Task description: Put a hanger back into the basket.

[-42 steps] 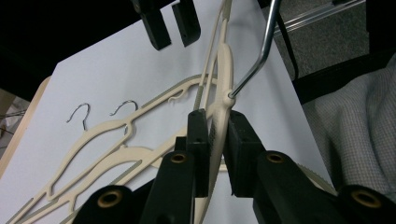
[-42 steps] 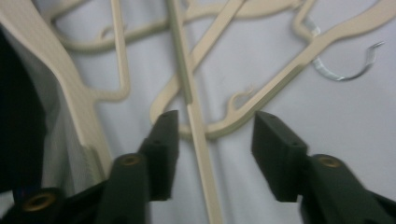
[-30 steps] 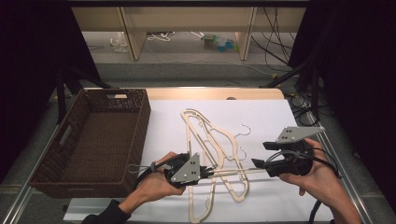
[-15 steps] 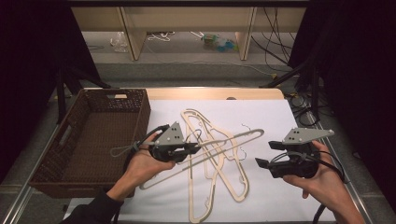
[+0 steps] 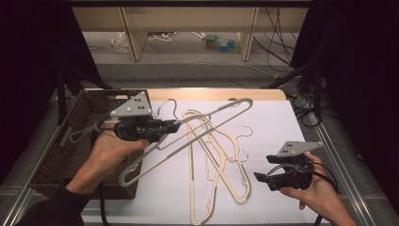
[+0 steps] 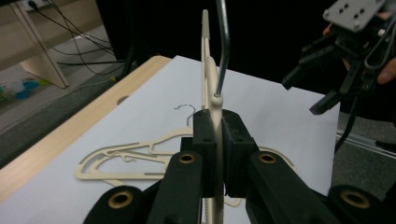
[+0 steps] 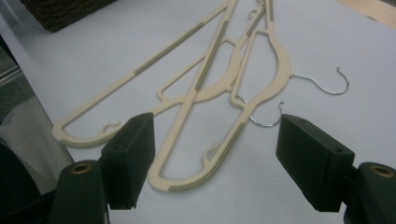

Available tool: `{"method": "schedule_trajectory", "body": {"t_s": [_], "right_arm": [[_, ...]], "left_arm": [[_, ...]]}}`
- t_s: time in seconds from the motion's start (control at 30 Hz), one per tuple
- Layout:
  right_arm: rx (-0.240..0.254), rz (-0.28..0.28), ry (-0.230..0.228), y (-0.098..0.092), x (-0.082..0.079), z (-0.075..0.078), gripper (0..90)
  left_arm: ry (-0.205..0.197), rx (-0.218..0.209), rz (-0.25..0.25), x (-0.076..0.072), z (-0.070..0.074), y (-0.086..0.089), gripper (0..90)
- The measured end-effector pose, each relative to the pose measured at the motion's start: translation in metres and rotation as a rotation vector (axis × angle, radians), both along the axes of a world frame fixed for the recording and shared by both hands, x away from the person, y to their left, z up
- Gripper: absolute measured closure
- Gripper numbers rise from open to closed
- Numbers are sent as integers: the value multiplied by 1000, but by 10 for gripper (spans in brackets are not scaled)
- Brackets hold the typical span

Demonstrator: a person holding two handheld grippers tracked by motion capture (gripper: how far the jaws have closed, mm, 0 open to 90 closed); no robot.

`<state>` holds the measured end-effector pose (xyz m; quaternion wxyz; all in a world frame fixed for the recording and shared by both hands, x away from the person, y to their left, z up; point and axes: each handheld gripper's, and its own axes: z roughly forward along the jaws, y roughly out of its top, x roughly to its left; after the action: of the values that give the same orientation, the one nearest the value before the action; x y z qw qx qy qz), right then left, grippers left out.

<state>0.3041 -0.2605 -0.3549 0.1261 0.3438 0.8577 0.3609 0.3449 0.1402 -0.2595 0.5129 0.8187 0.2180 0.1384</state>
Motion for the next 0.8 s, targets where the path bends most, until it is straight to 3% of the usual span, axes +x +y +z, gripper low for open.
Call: {"method": "schedule_trajectory", "body": {"t_s": [0.1,0.13,0.17,0.27,0.3,0.37,0.4,0.47,0.5,0.53,0.6,0.63,0.67,0.7,0.77,0.8], "right_arm": [[-3,2,11,-1,-1,-3,296],[-3,2,11,-1,-1,-3,296],[-1,3,16,0,-2,-7,296],[-1,8,17,1,-2,-11,294],[4,8,27,2,-4,-16,292],[1,17,24,3,-4,-21,290],[-5,20,47,3,-4,-21,289],[-5,22,43,3,-5,-23,289],[0,20,44,3,-6,-26,289],[0,20,44,3,-6,-26,289],[-13,31,44,2,-6,-28,285],[-12,26,63,2,-7,-29,283],[-12,26,63,2,-7,-29,283],[-7,17,67,2,-8,-31,282],[-7,19,75,2,-9,-33,281],[-7,19,75,2,-9,-33,281]], "left_arm": [[10,-40,33,1,17,18,857],[10,-40,33,1,17,18,857],[7,-42,58,4,25,29,858],[12,-48,81,6,30,39,858],[22,-76,100,11,34,52,857],[27,-89,128,15,36,64,857],[25,-91,148,19,37,73,858],[25,-84,163,21,38,79,858],[27,-76,212,28,36,95,857],[27,-76,212,28,36,95,857],[21,-65,249,34,33,111,857],[27,-65,288,40,29,127,857],[27,-65,288,40,29,127,857],[30,-68,311,46,22,143,857],[36,-68,324,48,19,150,857],[7,-61,317,52,16,158,857]]}}
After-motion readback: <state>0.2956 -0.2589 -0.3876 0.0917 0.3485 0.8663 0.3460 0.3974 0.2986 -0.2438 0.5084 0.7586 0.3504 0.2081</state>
